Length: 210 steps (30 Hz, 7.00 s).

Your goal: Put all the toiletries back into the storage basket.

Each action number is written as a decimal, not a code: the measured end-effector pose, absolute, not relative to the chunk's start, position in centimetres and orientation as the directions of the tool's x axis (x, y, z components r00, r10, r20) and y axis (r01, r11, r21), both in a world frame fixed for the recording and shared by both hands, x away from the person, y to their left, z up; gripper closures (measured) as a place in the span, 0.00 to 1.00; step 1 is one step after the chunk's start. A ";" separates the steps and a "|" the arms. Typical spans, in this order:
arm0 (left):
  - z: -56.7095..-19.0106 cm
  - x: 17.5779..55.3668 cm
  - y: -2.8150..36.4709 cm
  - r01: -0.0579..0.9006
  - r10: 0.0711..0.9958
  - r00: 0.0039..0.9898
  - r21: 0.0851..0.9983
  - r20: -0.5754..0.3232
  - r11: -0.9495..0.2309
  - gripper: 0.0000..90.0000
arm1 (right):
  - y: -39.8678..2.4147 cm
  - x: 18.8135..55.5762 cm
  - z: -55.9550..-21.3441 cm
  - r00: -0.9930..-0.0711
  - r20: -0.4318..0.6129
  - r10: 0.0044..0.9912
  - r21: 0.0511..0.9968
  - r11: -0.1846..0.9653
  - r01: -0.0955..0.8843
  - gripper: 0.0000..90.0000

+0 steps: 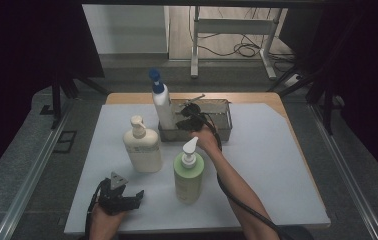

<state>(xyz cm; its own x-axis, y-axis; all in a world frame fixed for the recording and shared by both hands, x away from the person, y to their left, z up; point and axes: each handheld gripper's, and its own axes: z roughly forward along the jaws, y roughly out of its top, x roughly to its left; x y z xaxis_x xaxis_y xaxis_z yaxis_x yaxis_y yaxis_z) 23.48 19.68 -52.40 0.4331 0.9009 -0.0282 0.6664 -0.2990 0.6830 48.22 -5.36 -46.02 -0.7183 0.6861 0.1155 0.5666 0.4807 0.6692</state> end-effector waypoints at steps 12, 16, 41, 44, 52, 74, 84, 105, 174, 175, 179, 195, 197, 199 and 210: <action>-52.4 23.5 19.7 0.667 0.901 0.433 0.683 -0.028 -0.299 0.14 | -5.1 48.4 -46.4 -0.715 0.105 0.691 0.658 0.491 0.571 0.93; -52.4 23.5 19.7 0.667 0.901 0.433 0.683 -0.028 -0.299 0.14 | -5.4 49.0 -46.3 -0.683 0.098 0.724 0.661 0.465 0.589 0.94; -52.4 23.5 19.7 0.668 0.901 0.433 0.681 -0.029 -0.300 0.14 | -4.6 51.2 -46.5 -0.620 0.151 0.770 0.629 0.409 0.661 1.00; -52.4 23.5 19.7 0.668 0.901 0.433 0.681 -0.029 -0.299 0.14 | -4.7 51.1 -46.5 -0.626 0.148 0.765 0.630 0.415 0.656 1.00; -52.4 23.5 19.7 0.668 0.901 0.433 0.681 -0.029 -0.300 0.14 | -4.7 50.9 -46.6 -0.619 0.162 0.769 0.638 0.396 0.660 1.00; -52.4 23.5 19.7 0.667 0.900 0.434 0.682 -0.027 -0.301 0.14 | -7.0 49.4 -44.8 -0.675 0.126 0.727 0.707 0.412 0.575 0.70; -52.4 23.5 19.7 0.666 0.900 0.434 0.682 -0.026 -0.302 0.14 | -8.6 47.7 -43.4 -0.730 0.121 0.672 0.738 0.432 0.519 0.48; -52.4 23.5 19.6 0.664 0.902 0.431 0.687 -0.029 -0.295 0.14 | -11.9 43.5 -41.8 -0.800 0.065 0.596 0.766 0.484 0.423 0.16; -52.5 23.5 19.6 0.663 0.903 0.429 0.689 -0.028 -0.294 0.14 | -16.5 28.9 -44.4 -0.937 0.084 0.340 0.796 0.543 0.268 0.03; -52.5 23.5 19.6 0.663 0.903 0.429 0.688 -0.028 -0.294 0.14 | -16.3 28.9 -44.3 -0.938 0.083 0.336 0.797 0.543 0.265 0.03; -52.5 23.5 19.6 0.663 0.903 0.429 0.688 -0.028 -0.294 0.14 | -15.7 28.8 -43.7 -0.942 0.082 0.324 0.804 0.537 0.255 0.03; -52.4 23.5 19.6 0.664 0.902 0.430 0.687 -0.028 -0.295 0.14 | -13.1 29.1 -42.7 -0.946 0.077 0.315 0.816 0.525 0.241 0.05; -52.4 23.5 19.6 0.664 0.903 0.430 0.688 -0.028 -0.295 0.14 | -12.8 29.2 -42.7 -0.946 0.079 0.315 0.817 0.523 0.242 0.05; -52.4 23.5 19.6 0.663 0.903 0.430 0.688 -0.028 -0.295 0.14 | -12.6 29.2 -42.6 -0.947 0.077 0.313 0.819 0.522 0.239 0.06; -52.4 23.5 19.6 0.664 0.902 0.430 0.687 -0.028 -0.295 0.14 | -11.8 29.2 -42.3 -0.949 0.068 0.309 0.825 0.517 0.228 0.10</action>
<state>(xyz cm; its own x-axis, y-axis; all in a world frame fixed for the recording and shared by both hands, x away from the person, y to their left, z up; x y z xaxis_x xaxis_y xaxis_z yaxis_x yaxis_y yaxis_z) 23.46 19.61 -52.43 0.4301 0.9023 -0.0284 0.6645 -0.2951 0.6866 29.17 -11.77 -42.31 -0.9487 0.3087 0.0685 0.2277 0.5166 0.8254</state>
